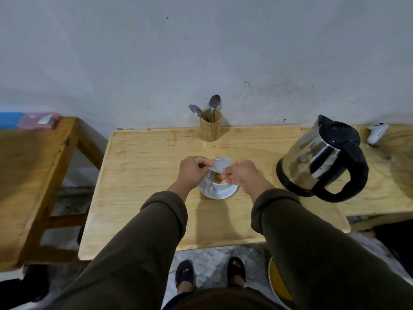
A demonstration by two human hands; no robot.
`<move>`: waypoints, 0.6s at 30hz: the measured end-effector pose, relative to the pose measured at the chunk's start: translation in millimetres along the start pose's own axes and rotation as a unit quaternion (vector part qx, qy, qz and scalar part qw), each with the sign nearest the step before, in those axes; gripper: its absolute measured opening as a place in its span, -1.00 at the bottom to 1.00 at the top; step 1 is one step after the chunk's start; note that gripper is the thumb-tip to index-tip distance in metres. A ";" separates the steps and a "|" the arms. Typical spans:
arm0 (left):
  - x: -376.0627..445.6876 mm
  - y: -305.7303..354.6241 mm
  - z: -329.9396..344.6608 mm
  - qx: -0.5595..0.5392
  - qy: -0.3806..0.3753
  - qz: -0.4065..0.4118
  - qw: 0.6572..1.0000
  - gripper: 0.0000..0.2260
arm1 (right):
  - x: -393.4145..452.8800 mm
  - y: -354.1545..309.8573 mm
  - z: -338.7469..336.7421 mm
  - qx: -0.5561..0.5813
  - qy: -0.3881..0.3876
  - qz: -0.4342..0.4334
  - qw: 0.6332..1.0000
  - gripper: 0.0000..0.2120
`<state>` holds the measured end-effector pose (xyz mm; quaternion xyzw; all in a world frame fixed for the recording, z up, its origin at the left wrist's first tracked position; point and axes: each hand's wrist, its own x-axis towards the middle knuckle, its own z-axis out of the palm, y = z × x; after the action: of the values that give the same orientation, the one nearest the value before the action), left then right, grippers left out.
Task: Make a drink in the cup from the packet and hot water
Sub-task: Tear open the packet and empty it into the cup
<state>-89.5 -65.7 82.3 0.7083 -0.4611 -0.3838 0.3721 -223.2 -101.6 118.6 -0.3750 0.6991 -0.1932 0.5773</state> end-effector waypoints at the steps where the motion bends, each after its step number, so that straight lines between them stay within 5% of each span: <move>1: -0.7 -1.7 -2.1 -0.003 -0.001 -0.002 1.000 -0.73 | -1.5 0.1 2.0 0.000 0.011 -0.013 1.000 -0.79; 9: -8.4 -26.7 -32.0 -0.047 0.014 -0.049 0.998 -0.84 | -12.0 16.7 36.7 -0.144 0.069 -0.155 0.975 -0.66; 15: -23.6 -66.6 -49.2 0.000 0.046 -0.091 0.995 -0.83 | -16.1 35.5 85.8 -0.246 0.001 -0.164 0.955 -0.93; 18: -31.4 -86.2 -53.8 0.044 0.035 -0.108 0.992 -0.79 | -19.2 48.9 101.9 -0.346 -0.054 -0.183 0.919 -0.81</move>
<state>-18.9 -1.3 35.7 0.7829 -0.3845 -0.3759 0.3128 -139.9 -39.1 70.5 -0.6823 0.6095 -0.0213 0.4031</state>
